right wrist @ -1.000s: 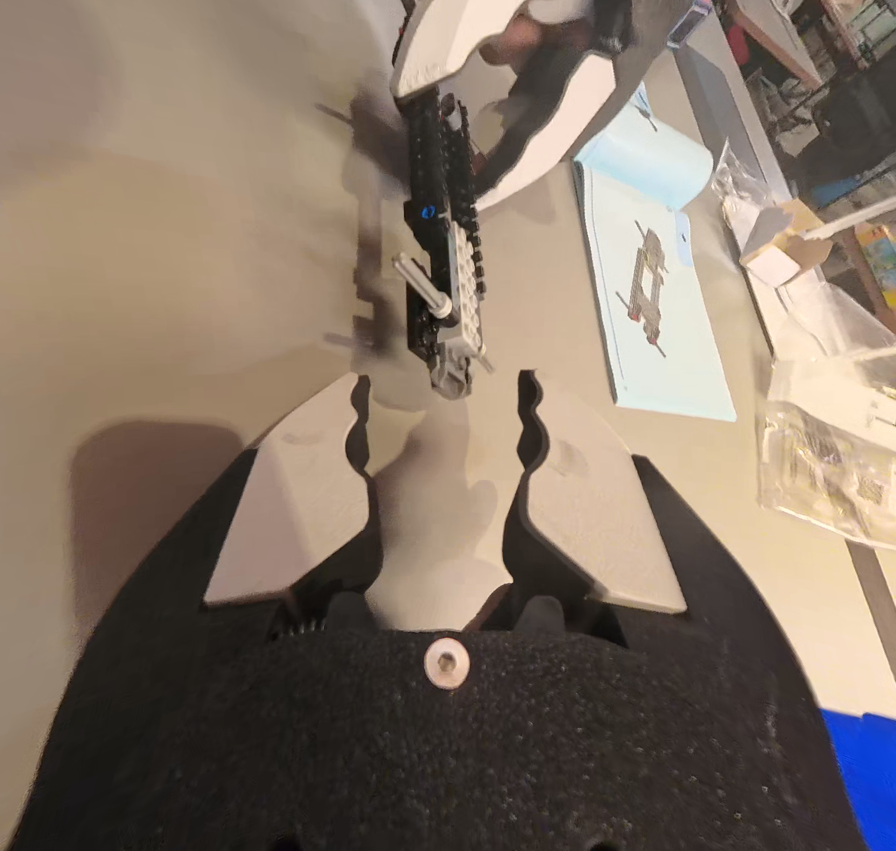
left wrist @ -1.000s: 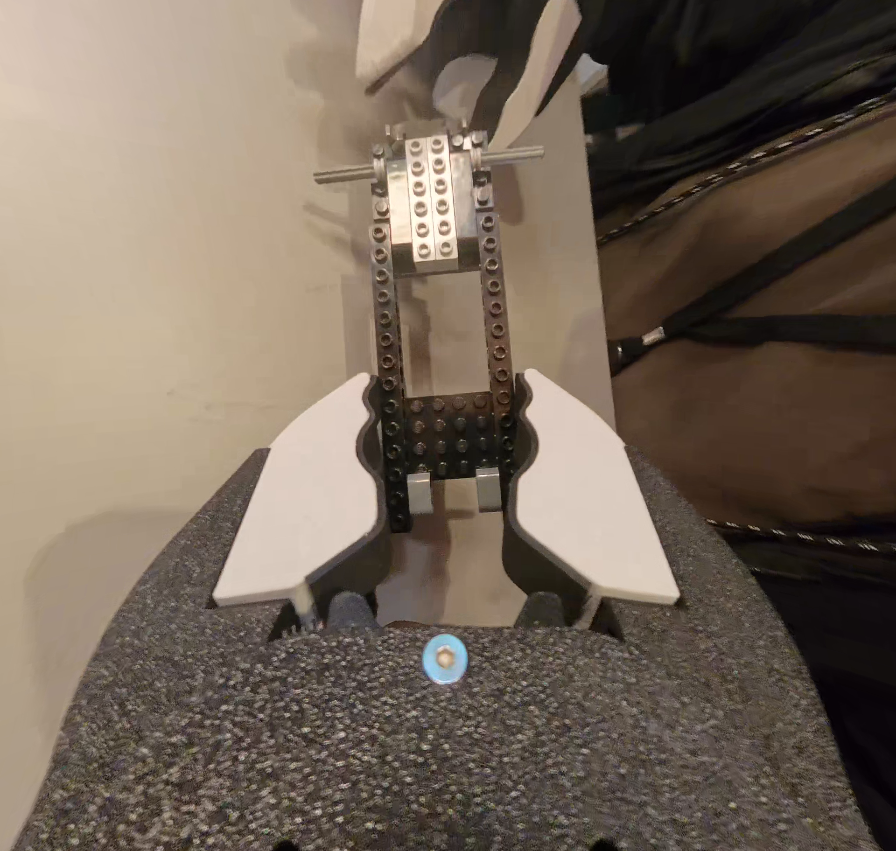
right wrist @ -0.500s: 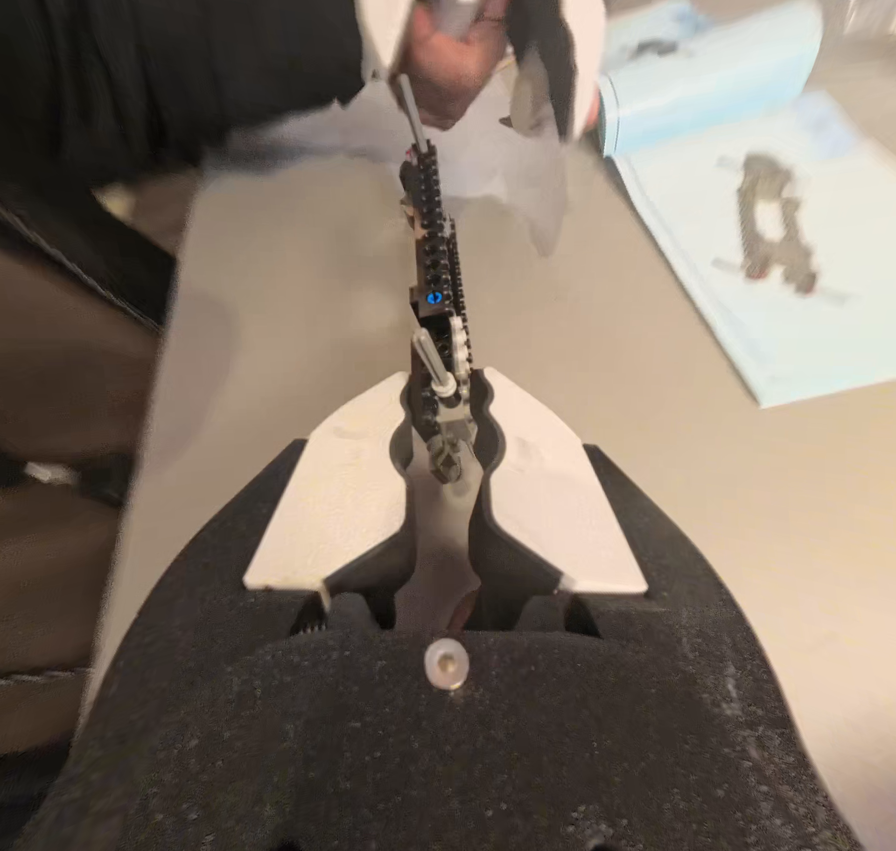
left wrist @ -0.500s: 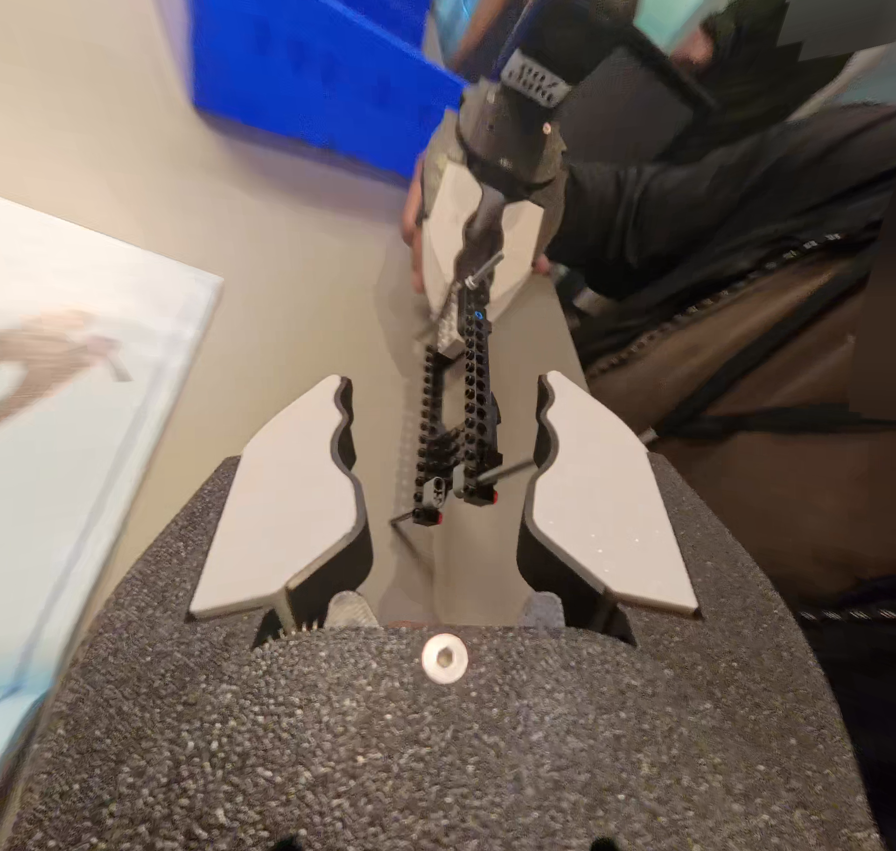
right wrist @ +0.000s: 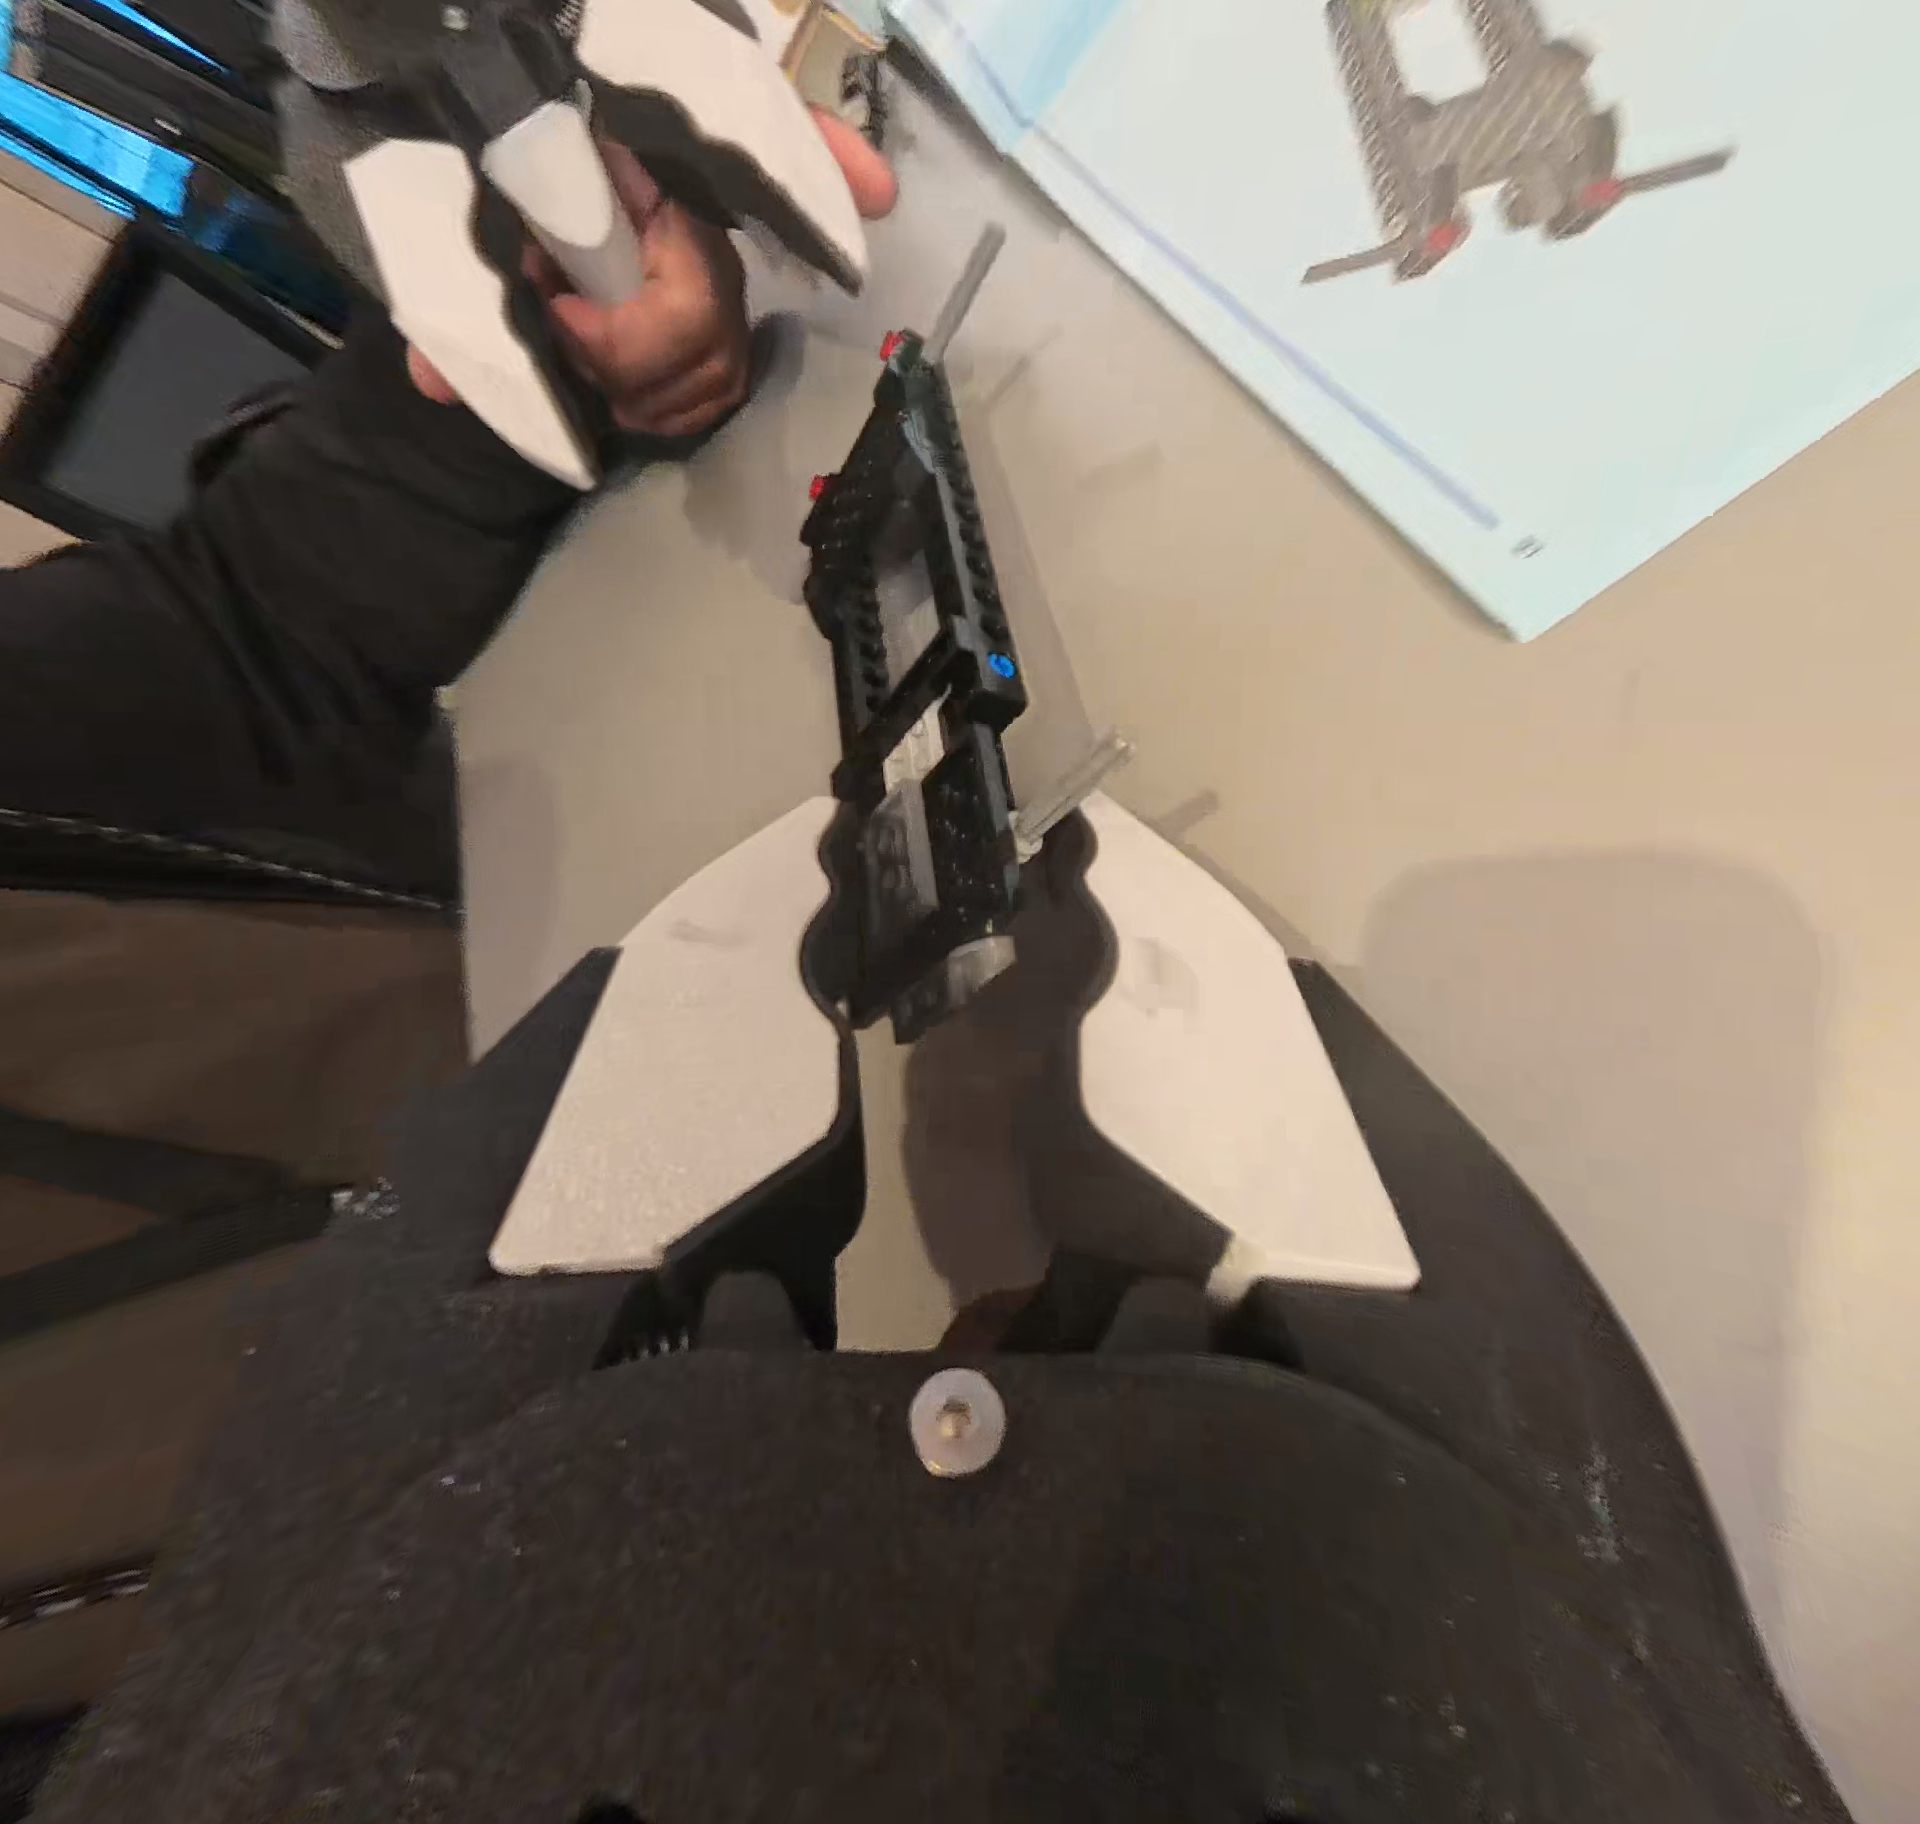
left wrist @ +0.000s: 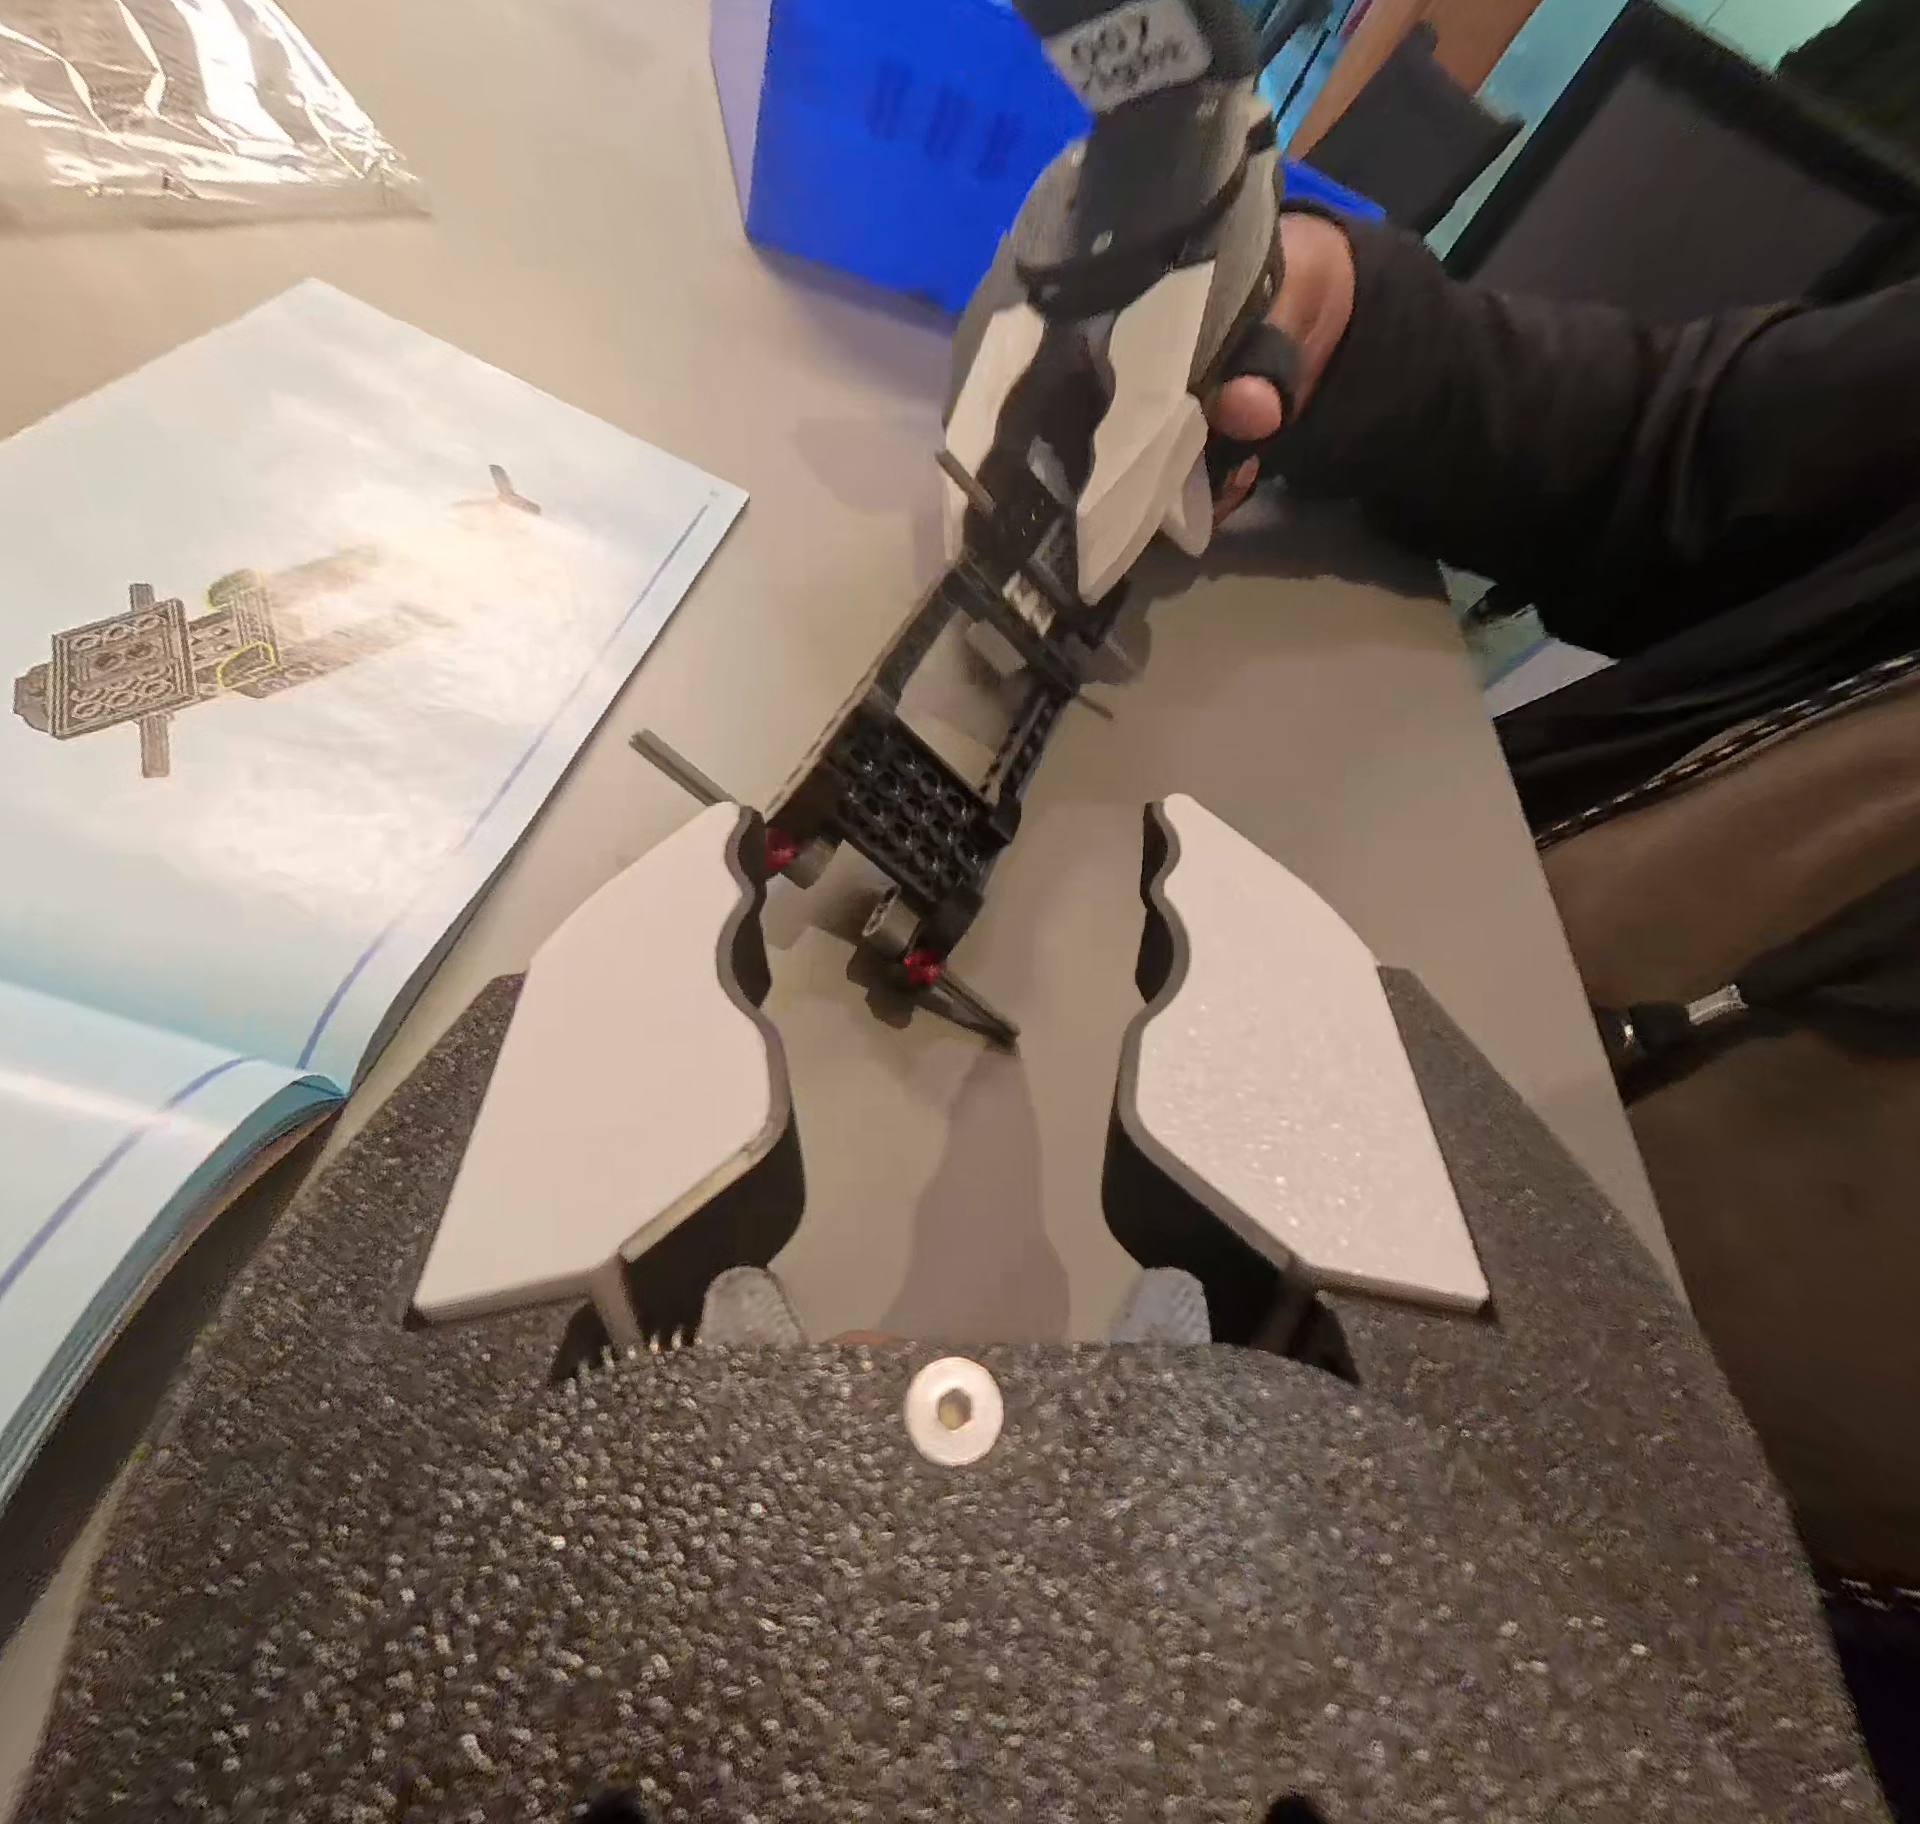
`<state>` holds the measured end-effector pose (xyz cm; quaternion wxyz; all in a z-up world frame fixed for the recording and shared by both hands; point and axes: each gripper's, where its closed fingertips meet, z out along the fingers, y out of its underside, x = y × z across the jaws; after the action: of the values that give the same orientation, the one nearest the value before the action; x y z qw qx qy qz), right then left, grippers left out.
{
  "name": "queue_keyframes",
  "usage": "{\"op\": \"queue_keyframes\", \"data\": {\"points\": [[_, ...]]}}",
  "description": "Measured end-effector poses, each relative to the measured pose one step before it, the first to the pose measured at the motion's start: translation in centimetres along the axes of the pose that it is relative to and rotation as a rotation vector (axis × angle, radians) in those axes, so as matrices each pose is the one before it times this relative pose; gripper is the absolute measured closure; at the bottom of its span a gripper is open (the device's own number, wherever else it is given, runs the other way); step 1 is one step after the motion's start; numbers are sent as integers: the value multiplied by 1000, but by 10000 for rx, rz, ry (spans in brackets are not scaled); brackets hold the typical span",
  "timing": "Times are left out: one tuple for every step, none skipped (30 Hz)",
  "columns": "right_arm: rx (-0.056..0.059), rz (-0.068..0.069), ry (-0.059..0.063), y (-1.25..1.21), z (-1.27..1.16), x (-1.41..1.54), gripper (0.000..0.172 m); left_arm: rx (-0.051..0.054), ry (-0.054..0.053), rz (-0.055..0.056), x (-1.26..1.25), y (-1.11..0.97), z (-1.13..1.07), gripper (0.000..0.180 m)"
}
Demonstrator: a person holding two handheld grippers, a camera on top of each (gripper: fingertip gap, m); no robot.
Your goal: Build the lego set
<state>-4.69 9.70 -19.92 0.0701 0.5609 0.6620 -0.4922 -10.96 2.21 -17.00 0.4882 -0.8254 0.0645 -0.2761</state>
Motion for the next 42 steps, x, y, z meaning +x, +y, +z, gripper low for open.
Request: {"op": "queue_keyframes", "data": {"points": [[19,-334,368,-142,-135,374,132,-149,-16,85,81,181,172,110],[26,-318,286,-80,-143,255,123,-108,-31,85,67,128,116,110],[-35,-303,305,32,-128,303,119,-50,-68,96,35,58,57,110],[-72,-310,322,135,-130,316,117,-13,-45,100,52,22,20,109],[-52,-288,308,115,-147,290,111,6,-55,78,28,1,-3,109],[-41,-266,341,128,-154,316,106,26,-102,56,-47,-26,-18,109],[-80,-258,368,211,-145,331,103,33,-84,53,-35,-31,-32,109],[-91,-229,322,225,-143,263,102,31,-59,67,15,-35,-23,109],[-45,-189,234,170,-156,93,100,13,-26,93,75,-9,-17,109],[-19,-161,240,106,-189,71,100,-9,-42,99,67,24,17,109],[21,-166,353,37,-273,169,99,-18,-89,94,-3,5,36,109],[60,-193,411,-10,-394,157,99,34,-127,126,1,-58,35,109],[48,-180,345,28,-527,-10,100,93,-114,169,76,-140,13,109],[46,-110,218,76,-669,-271,102,132,-161,192,48,-204,-20,110],[77,-38,51,78,-826,-582,104,116,-204,204,-18,-165,-22,110],[109,14,-145,68,-1020,-897,107,88,-211,211,-34,-138,-26,110],[136,72,-360,44,-1232,-1235,107,69,-129,185,38,-93,-28,110],[174,120,-552,-4,-1501,-1510,110,49,-53,133,78,-74,-1,110],[209,129,-557,-71,-1771,-1465,115,38,-9,68,95,-54,18,110],[204,86,-346,-87,-2048,-1070,119,41,56,-6,133,-64,23,110],[164,26,-39,-79,-2335,-432,121,53,78,-84,126,-77,42,110],[95,-14,253,-21,-2611,265,123,43,27,-125,33,-74,66,110],[-12,-83,473,156,-2727,952,123,15,-30,-109,-40,-25,70,110],[-142,-164,687,450,-2660,1678,126,-4,-60,-59,-51,0,59,110],[-276,-186,871,827,-2357,2398,128,-8,-99,-11,-63,3,38,110],[-407,-195,872,1200,-1850,2790,129,-16,-133,27,-81,23,32,110],[-516,-254,655,1545,-1215,2663,130,-23,-148,56,-59,41,30,110],[-520,-278,316,1695,-626,2120,132,-32,-145,63,-29,43,27,110],[-476,-204,23,1620,-161,1494,132,-39,-160,74,-61,65,35,110],[-425,-161,-120,1412,180,1043,131,-22,-149,63,-57,19,39,110],[-342,-236,-148,1090,405,693,131,-36,-152,21,-93,47,58,110],[-293,-334,-148,813,531,424,131,-58,-177,-2,-181,61,79,110],[-271,-369,-181,551,627,152,131,-63,-186,-27,-222,59,102,110],[-229,-356,-162,290,678,37,131,-45,-158,-59,-232,19,111,110],[-176,-338,-71,9,699,61,131,6,-130,-85,-239,-78,153,110],[-128,-324,-31,-134,679,58,131,76,-133,-82,-264,-198,163,110],[-129,-306,-36,-140,659,33,131,114,-138,-85,-286,-271,189,110],[-143,-292,-39,-71,592,32,131,105,-92,-90,-226,-276,222,110],[-71,-271,-85,-63,516,-8,132,65,-41,-81,-135,-212,253,111],[16,-205,-162,-63,423,-84,134,-38,-25,-59,-103,-58,271,112],[54,-133,-185,-27,327,-44,134,-134,-41,-41,-112,97,286,112],[107,-86,-176,-12,243,-10,136,-182,-34,-17,-93,169,273,112]]}}
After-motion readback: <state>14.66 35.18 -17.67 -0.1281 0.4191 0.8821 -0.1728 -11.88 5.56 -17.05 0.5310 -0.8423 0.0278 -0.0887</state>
